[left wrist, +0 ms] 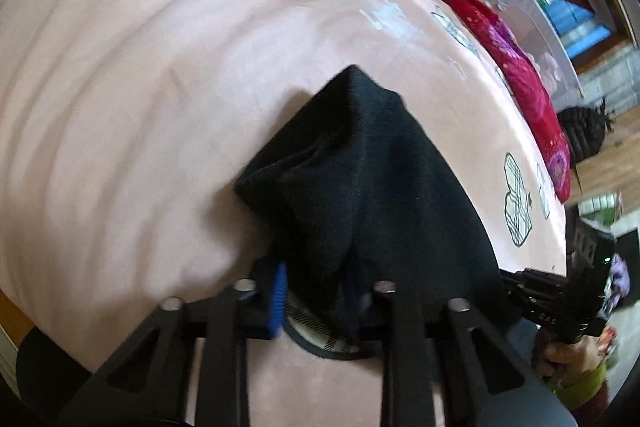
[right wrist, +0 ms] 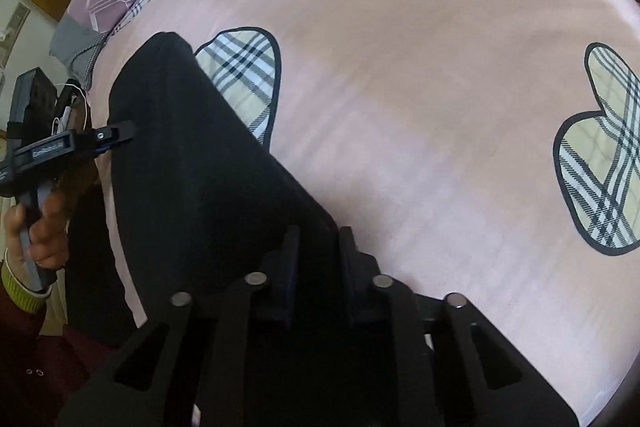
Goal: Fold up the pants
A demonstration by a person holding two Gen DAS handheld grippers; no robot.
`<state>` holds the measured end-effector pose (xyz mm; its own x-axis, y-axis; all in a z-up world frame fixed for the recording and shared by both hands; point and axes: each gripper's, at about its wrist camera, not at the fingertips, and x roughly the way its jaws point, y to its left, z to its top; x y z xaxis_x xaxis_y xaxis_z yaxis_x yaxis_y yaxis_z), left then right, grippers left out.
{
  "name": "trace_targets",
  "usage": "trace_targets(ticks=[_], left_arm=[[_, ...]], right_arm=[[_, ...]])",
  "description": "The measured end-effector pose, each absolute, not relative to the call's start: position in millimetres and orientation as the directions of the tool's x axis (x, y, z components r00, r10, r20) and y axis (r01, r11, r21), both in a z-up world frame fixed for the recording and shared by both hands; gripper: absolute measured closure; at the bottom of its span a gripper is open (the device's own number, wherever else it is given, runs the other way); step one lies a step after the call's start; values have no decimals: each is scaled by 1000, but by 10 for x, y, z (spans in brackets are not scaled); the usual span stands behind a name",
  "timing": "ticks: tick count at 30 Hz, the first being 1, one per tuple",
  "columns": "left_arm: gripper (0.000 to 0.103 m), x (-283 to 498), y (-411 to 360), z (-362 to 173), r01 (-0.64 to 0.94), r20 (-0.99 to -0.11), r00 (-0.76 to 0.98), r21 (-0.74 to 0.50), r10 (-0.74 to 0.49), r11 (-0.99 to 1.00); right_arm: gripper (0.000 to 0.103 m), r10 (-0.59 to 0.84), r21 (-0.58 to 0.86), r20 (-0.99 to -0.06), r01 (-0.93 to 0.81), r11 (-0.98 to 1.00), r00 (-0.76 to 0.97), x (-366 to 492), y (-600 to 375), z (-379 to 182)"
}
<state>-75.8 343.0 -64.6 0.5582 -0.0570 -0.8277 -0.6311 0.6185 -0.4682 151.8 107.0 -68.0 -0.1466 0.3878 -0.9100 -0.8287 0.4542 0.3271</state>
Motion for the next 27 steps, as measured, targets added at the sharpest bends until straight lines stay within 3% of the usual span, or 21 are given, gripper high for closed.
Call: trace_targets(ticks=[10, 17, 22, 26, 27], left_arm=[[94, -1120, 3372, -61, -493, -676, 735, -591, -58, 638], [93, -1021, 3482, -189, -503, -701, 711, -569, -64, 650], [92, -801, 3522, -530, -525, -771, 635, -486, -60, 699], [76, -861, 3530, -567, -541, -790, 612, -462, -48, 703], [74, -892, 3532, -538, -548, -792, 610, -452, -34, 704]], right_arm=[[93, 449, 103, -874, -832, 545, 186, 1468, 899, -19], [94, 386, -11, -882, -831, 556, 270, 1399, 1157, -159], [94, 323, -110, -887, -832, 545, 329, 1403, 1304, -418], [91, 308, -110, -891, -815, 570, 335, 1460, 1297, -583], [83, 316, -97, -886, -802, 589, 340, 1471, 1265, -561]])
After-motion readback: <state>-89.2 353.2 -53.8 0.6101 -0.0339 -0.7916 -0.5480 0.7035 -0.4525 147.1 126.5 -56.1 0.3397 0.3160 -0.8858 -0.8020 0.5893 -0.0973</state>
